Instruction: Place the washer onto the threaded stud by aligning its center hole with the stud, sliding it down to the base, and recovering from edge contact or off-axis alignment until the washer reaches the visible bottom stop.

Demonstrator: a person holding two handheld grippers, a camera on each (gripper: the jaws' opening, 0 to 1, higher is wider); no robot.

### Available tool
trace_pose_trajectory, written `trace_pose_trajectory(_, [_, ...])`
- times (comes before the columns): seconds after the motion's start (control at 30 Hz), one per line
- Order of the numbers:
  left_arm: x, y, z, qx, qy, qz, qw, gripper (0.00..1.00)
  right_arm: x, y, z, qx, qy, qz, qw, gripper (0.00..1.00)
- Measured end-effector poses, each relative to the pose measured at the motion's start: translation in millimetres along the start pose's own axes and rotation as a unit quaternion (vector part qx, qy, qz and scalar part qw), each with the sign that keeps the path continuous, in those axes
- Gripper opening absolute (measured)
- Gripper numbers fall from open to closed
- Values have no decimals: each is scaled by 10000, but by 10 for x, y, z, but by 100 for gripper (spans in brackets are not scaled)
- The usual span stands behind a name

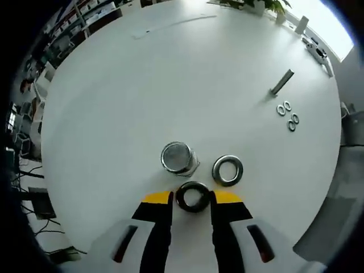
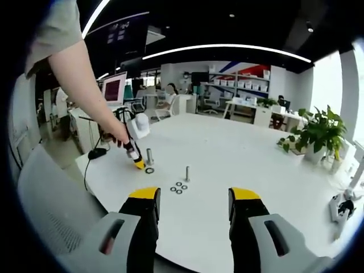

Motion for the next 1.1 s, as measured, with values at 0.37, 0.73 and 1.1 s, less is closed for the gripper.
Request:
trace_pose_trajectory(0.37, [-20, -23, -8, -112, -26, 25, 9999, 25, 3, -6, 13, -37, 22, 8, 10000, 50])
trace_pose_trajectory(0.73, [-22, -35, -5, -246, -169, 93, 9995, 26, 9, -7, 21, -55, 23, 24, 10000, 50])
trace_pose_trajectory(1.1, [15, -42, 3, -339, -314, 35, 9989, 21, 6, -1, 12, -32, 20, 22, 10000, 50])
Point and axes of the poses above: the point that each gripper's makers call its tool centre point, and the gripper's own axes: y roughly backward along the fingers, x roughly to its right, z roughly out of its underside, the point moved 2 cm from there along y, roughly backward along the fingers, and after that the axes turned 4 degrees about z, right-handed, at the moved point
